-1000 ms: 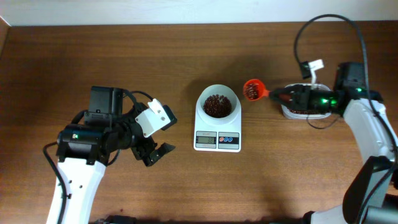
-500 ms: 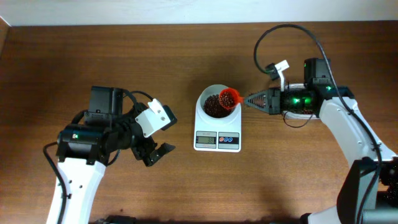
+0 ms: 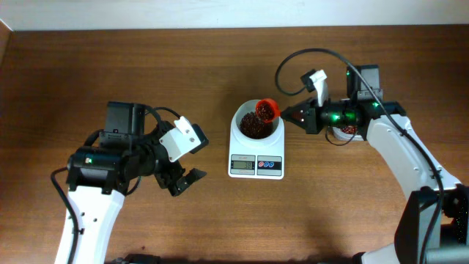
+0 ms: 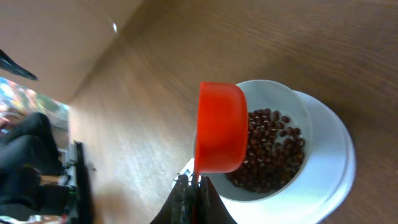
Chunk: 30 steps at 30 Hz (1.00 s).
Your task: Scoop and weigh 50g on scale
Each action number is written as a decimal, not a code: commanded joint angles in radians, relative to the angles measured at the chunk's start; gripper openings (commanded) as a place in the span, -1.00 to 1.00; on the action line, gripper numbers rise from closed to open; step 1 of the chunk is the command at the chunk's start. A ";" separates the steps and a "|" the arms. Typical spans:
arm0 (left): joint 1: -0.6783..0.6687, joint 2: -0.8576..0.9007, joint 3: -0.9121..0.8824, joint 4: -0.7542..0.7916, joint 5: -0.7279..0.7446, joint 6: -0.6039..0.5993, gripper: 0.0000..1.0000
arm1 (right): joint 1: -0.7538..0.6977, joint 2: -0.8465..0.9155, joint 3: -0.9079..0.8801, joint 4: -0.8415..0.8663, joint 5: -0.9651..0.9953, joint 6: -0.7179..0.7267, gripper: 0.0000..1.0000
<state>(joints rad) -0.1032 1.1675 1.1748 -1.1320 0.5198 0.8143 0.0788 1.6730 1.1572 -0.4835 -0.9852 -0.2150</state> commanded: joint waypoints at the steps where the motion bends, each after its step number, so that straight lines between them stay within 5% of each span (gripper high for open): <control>1: 0.005 0.002 0.019 0.002 0.003 -0.005 0.97 | 0.020 0.011 -0.002 0.006 0.102 -0.043 -0.92; 30: 0.005 0.002 0.019 0.002 0.004 -0.005 0.98 | 0.027 0.011 -0.002 0.072 0.106 -0.043 -0.92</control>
<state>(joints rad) -0.1032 1.1675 1.1748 -1.1320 0.5198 0.8143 0.0963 1.6730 1.1572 -0.4152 -0.8791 -0.2443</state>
